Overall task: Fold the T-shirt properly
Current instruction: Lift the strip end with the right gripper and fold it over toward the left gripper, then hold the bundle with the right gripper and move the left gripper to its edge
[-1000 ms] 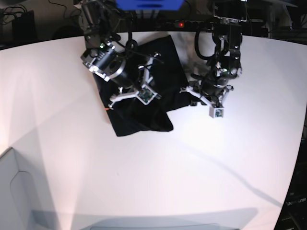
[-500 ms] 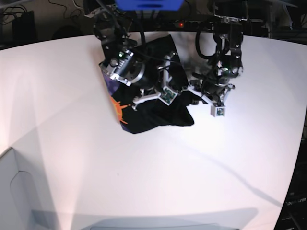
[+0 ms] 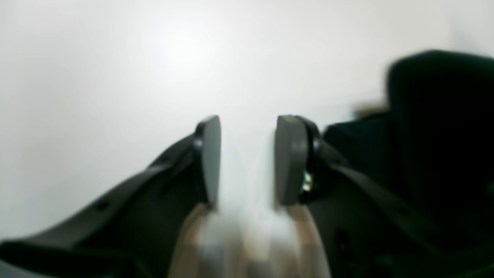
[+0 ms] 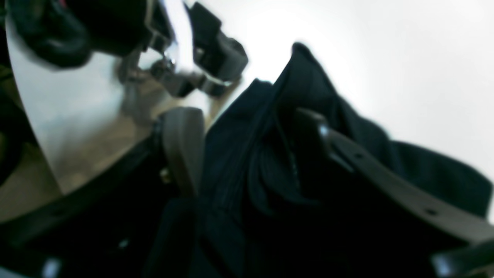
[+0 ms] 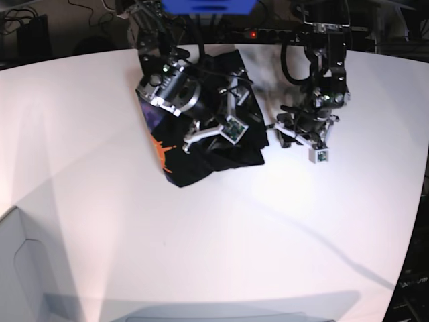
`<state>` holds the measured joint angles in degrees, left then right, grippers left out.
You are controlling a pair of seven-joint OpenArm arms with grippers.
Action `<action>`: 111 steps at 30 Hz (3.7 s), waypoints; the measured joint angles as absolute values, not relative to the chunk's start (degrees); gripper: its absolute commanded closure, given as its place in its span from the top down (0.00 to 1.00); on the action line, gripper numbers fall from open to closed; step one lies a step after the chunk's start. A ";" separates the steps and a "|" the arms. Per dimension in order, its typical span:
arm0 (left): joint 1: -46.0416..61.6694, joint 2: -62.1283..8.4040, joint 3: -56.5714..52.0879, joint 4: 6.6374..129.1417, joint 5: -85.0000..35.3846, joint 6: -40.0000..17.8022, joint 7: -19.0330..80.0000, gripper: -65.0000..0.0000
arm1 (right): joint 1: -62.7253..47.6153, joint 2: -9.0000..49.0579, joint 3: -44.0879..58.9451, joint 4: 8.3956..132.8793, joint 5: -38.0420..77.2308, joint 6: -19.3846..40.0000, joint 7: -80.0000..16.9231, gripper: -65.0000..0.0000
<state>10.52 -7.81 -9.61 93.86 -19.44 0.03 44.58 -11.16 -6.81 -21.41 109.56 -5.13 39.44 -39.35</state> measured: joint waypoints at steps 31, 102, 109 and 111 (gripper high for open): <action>19.00 -7.92 -23.88 103.55 -19.38 -0.19 45.23 0.36 | -11.55 -1.28 -15.81 109.97 -5.10 39.42 -39.13 0.00; 16.12 -3.29 -13.76 97.08 -19.11 -0.14 42.59 0.36 | -11.62 11.53 -36.71 114.76 -5.10 39.22 -38.74 0.64; 9.47 -1.02 -13.32 93.06 -19.20 0.05 44.18 0.36 | -10.87 9.93 -31.79 114.76 -4.64 39.24 -38.92 0.64; 7.53 -0.75 -13.02 91.85 -19.57 -0.01 44.84 0.36 | -10.37 7.84 -27.49 114.78 -4.67 39.24 -38.65 0.65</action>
